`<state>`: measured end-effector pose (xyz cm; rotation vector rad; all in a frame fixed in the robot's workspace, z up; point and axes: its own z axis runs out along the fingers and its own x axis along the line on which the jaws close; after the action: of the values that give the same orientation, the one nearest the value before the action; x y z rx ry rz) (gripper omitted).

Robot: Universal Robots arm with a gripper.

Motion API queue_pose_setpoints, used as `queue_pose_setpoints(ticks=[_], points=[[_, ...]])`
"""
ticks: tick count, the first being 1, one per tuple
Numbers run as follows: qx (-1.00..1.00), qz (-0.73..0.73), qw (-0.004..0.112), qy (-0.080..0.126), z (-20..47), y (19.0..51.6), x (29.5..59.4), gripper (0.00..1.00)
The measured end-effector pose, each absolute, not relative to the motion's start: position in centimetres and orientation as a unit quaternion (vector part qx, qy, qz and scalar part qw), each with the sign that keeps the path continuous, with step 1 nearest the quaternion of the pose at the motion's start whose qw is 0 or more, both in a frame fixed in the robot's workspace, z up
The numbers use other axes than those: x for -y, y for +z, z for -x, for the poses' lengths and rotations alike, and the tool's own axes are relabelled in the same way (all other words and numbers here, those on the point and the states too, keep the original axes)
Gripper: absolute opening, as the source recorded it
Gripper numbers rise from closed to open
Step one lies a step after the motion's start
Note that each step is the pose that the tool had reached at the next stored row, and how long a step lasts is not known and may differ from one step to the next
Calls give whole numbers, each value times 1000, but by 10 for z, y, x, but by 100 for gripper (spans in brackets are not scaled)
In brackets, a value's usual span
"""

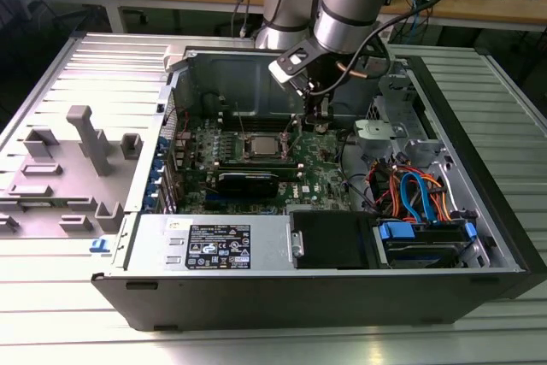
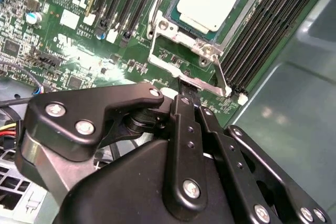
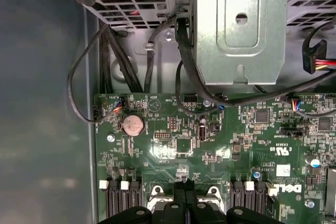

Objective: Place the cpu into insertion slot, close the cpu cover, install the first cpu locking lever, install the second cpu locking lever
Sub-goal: 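Close the cpu cover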

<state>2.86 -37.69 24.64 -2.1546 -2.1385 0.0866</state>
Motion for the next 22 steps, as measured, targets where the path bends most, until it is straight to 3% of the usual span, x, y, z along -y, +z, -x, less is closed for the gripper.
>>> queue_pose_setpoints(ticks=[22], points=[[707, 705, 52, 27, 27, 240, 377, 11]])
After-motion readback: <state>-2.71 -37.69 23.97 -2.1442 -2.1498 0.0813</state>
